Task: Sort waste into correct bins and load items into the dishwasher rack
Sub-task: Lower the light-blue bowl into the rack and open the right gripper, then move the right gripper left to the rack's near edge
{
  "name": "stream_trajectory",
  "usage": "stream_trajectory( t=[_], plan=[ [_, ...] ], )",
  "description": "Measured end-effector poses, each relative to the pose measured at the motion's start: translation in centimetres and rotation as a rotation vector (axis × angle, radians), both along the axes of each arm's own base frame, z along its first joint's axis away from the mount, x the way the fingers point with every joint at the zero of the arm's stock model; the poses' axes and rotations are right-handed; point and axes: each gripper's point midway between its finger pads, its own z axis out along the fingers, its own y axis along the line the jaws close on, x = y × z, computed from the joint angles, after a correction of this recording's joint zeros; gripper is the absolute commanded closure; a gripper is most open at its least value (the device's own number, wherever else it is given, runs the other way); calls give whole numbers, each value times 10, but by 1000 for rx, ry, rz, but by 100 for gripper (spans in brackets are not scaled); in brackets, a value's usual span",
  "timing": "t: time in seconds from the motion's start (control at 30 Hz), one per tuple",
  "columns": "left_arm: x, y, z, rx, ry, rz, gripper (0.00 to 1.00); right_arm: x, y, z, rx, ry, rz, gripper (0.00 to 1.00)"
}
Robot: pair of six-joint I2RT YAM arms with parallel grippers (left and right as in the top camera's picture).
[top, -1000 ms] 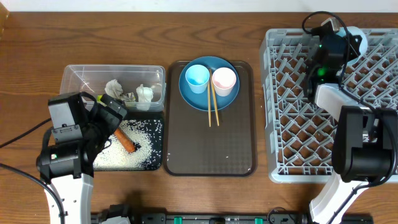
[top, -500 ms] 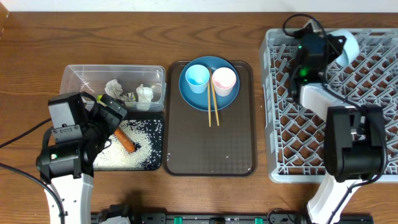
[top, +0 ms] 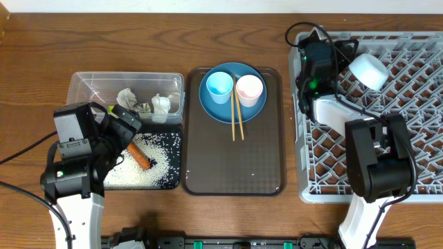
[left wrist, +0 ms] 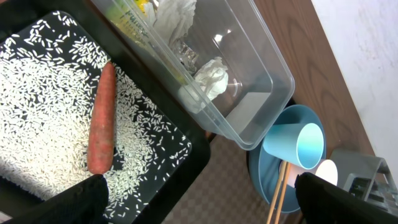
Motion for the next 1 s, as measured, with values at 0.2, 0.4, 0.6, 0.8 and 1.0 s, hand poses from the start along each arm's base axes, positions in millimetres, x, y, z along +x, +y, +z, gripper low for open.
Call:
stream_trajectory(
  t=[0.2,0.4,0.6,0.8,1.0],
  plan=[
    [0,0,0,0,0,0,2,-1,13,1,-2,-3,12,60],
    [0,0,0,0,0,0,2,-2,41,2,23,-31,56,53],
    [0,0,0,0,0,0,2,-14,41,24,89,-35,73,51],
    [0,0,0,0,0,0,2,-47,37,50,334,37,178,45],
    [0,0,0,0,0,0,2,-68,7,41,822,1,193,41]
  ],
)
